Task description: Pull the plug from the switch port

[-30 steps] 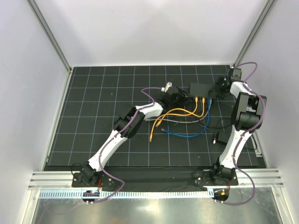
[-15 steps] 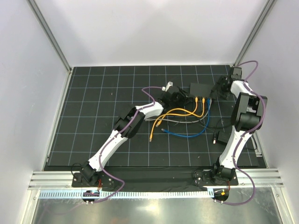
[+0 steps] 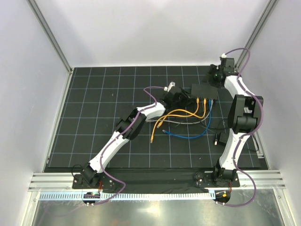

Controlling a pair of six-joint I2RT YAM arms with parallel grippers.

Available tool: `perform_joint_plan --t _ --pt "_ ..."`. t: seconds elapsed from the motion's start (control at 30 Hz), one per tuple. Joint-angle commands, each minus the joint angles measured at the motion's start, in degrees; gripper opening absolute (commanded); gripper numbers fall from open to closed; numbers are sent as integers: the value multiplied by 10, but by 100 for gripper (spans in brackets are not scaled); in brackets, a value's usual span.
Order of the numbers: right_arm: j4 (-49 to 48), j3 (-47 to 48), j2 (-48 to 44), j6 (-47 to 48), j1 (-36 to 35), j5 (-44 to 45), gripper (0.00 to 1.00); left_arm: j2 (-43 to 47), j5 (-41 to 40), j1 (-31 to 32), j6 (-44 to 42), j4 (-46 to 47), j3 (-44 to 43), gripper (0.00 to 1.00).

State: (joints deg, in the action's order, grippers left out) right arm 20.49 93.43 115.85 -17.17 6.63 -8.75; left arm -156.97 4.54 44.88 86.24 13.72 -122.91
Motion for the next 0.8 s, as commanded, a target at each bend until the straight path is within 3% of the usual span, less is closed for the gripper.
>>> perform_joint_plan --t 0.0,0.43,0.77 --pt "-9 18 32 5 6 -8 64 -31 -15 5 -28 -47 -8 36" --pt "12 35 77 4 5 -4 61 -46 -23 5 -18 -43 -16 32" --pt "16 21 78 11 1 -5 59 -57 -28 3 14 -33 -17 23"
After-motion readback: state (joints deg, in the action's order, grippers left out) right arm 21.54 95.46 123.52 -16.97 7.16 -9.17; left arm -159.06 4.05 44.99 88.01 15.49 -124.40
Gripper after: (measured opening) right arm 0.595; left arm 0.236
